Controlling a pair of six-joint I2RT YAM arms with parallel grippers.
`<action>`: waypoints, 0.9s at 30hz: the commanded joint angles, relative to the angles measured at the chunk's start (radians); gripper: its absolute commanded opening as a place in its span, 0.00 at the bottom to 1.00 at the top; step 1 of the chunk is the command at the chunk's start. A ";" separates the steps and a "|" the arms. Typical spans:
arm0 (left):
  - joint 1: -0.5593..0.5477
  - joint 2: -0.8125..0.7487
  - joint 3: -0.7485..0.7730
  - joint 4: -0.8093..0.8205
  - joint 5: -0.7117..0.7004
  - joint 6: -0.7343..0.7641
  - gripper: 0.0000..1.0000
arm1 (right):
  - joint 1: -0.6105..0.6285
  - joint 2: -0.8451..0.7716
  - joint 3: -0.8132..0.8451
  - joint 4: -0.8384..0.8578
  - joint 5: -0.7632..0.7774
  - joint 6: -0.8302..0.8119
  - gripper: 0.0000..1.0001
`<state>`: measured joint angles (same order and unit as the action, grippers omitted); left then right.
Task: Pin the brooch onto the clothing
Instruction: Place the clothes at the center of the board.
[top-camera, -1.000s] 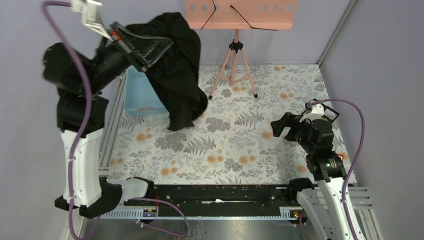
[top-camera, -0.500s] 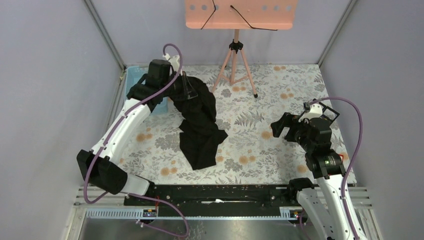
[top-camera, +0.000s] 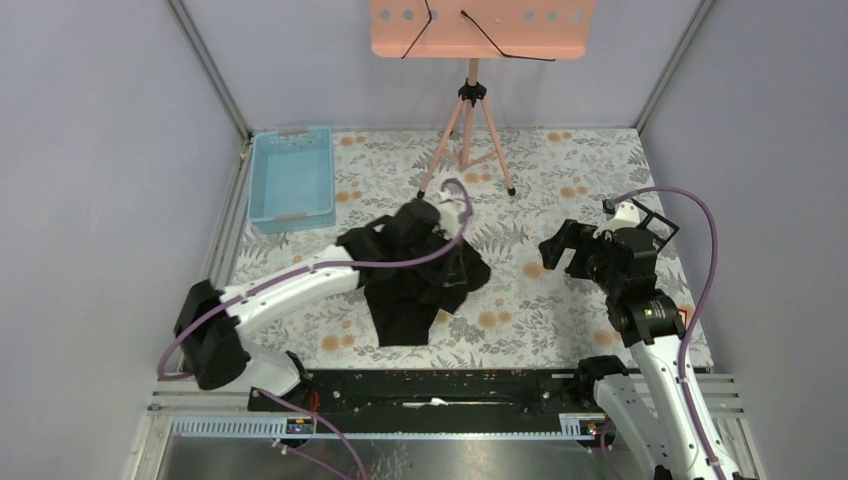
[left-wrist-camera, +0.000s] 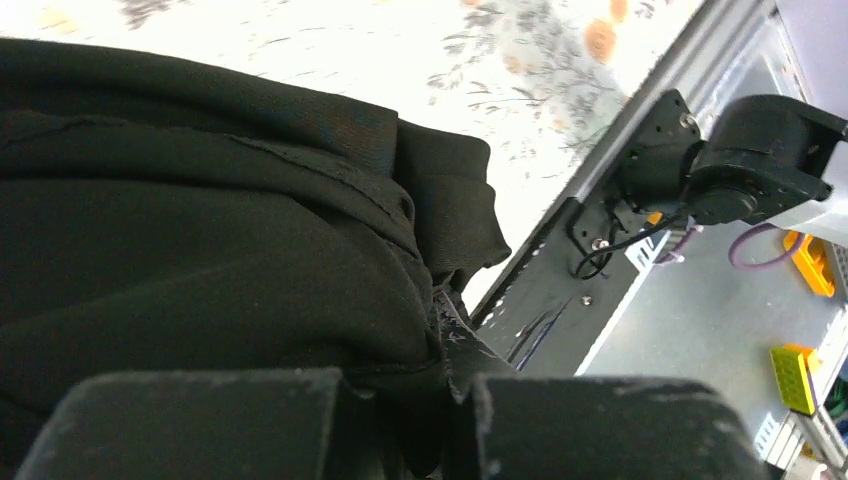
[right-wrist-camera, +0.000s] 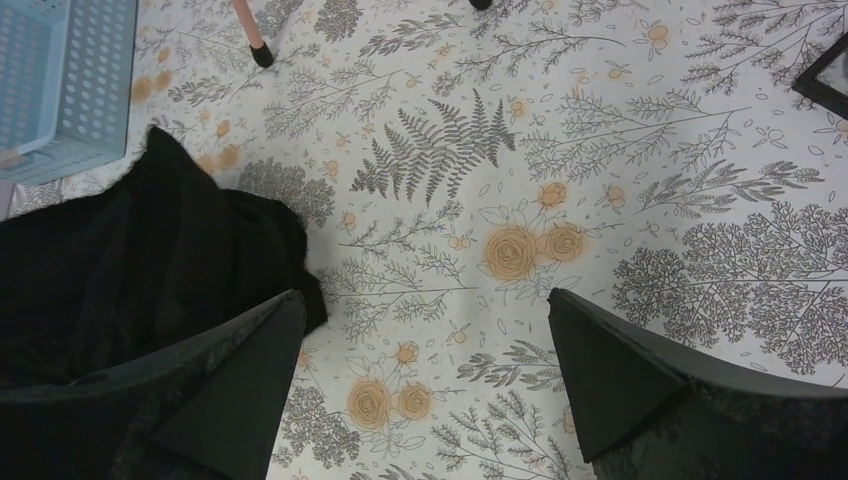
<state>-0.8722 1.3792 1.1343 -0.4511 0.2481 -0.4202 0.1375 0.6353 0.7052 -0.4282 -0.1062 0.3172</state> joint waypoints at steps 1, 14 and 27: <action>-0.115 0.153 0.138 0.143 -0.048 0.020 0.00 | 0.004 -0.009 0.012 0.021 0.015 0.009 1.00; -0.179 0.007 0.050 -0.013 -0.427 0.136 0.99 | 0.002 -0.020 0.030 -0.023 0.093 -0.019 1.00; -0.059 -0.208 -0.254 -0.048 -0.489 -0.138 0.99 | 0.184 0.138 0.048 0.062 0.023 -0.003 1.00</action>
<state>-0.9848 1.1389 0.9745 -0.4984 -0.2306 -0.4316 0.2012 0.7414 0.7052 -0.4240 -0.0917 0.3164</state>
